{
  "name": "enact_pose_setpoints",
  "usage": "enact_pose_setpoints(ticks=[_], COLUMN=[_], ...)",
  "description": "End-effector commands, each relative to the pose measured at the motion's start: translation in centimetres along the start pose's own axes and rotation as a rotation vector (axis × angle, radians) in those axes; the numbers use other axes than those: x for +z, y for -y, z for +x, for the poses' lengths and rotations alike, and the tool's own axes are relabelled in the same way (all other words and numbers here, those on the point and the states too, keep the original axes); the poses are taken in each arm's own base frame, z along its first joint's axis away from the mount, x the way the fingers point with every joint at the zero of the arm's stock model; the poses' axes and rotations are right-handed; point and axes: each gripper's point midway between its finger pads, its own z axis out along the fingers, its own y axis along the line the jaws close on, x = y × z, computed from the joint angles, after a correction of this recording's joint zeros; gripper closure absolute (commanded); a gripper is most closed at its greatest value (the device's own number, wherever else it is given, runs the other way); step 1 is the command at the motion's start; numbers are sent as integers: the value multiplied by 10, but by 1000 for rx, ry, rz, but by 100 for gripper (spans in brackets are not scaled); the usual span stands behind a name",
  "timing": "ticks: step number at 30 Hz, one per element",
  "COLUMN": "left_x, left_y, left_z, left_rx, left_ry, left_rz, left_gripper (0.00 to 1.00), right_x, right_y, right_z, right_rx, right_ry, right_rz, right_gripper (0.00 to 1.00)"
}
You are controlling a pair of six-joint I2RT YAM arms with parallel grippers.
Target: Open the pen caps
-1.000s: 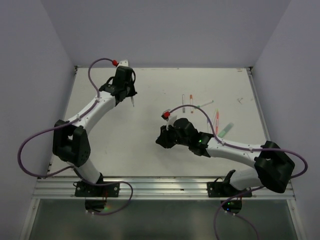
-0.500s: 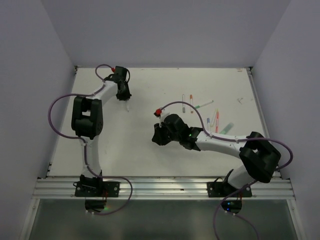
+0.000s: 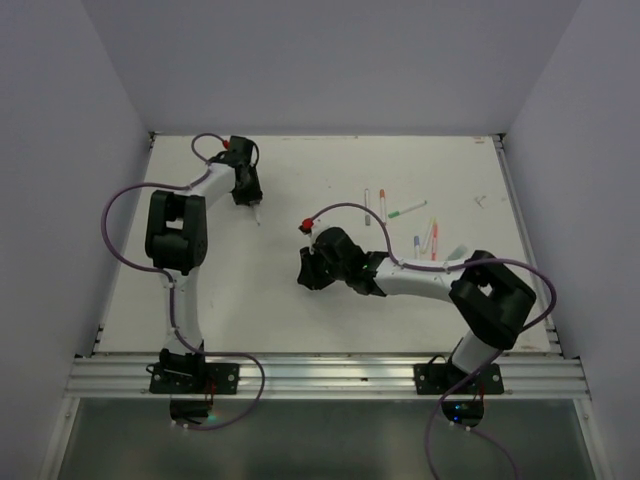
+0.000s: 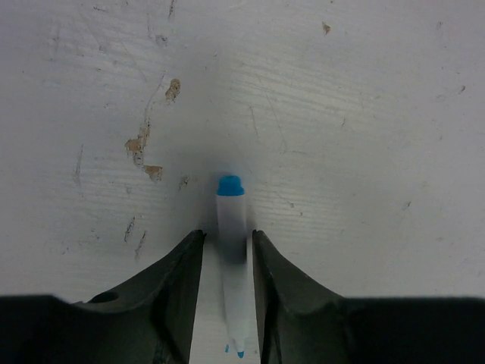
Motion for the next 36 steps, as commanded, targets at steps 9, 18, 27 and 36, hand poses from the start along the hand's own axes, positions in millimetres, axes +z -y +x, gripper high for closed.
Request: enact_pose_setpoints(ticks=[9,18,27,36], left_x=[-10,-62,-134,-130], left_y=[-2,6,-15,-36], left_z=[-7,-24,-5,72], left_rx=[-21,-68,-107,-157], left_ry=[21,122,273,244], left_rz=[28,93,116,155], left_gripper=[40,14,10,10], right_x=[29,65,109,131], right_y=[-4,3,11,29], right_z=[-47,-74,-81,-71], right_rx=[34,55,103,117], right_ry=[127,167,161,146], right_rz=[40,120,177,260], right_gripper=[98,88,81,75])
